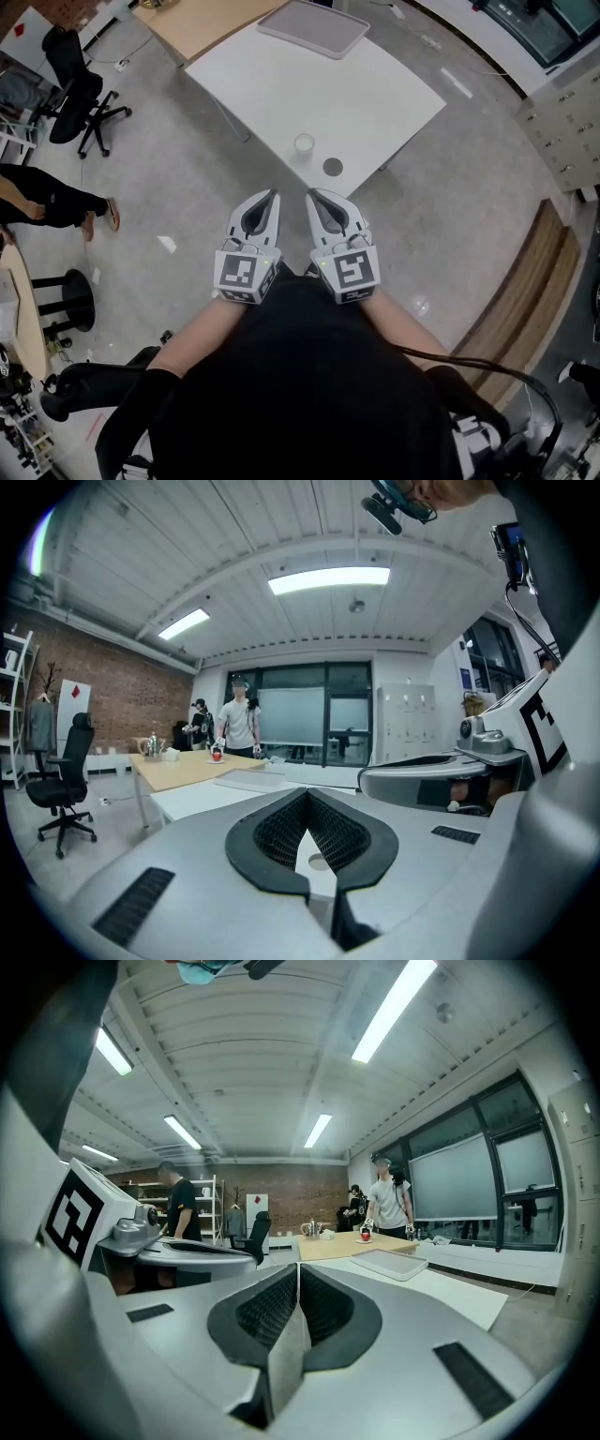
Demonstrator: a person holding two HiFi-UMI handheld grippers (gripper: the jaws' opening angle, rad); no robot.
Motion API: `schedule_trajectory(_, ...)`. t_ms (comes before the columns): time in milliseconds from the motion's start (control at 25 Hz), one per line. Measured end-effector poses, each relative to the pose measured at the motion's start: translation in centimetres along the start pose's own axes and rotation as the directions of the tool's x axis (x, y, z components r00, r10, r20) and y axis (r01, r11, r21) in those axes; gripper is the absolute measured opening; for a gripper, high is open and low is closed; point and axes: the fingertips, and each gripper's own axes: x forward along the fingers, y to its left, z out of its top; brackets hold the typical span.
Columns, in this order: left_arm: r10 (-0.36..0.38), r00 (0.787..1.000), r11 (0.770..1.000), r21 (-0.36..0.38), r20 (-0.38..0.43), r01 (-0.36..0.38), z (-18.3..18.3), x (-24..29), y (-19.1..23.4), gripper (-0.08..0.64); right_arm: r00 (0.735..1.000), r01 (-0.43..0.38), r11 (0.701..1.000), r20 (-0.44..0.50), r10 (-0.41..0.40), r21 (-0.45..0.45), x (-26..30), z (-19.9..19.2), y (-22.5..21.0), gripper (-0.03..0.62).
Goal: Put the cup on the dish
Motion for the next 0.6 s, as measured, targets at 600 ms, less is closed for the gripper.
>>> schedule_trajectory(600,-0.003,1.0,0.999,-0.048,-0.026,0.002,-2.2,2.6,3.5,0.008,0.999,0.037,0.999,-0.037,-0.037,0.0,3.7,-1.3,-1.5,0.014)
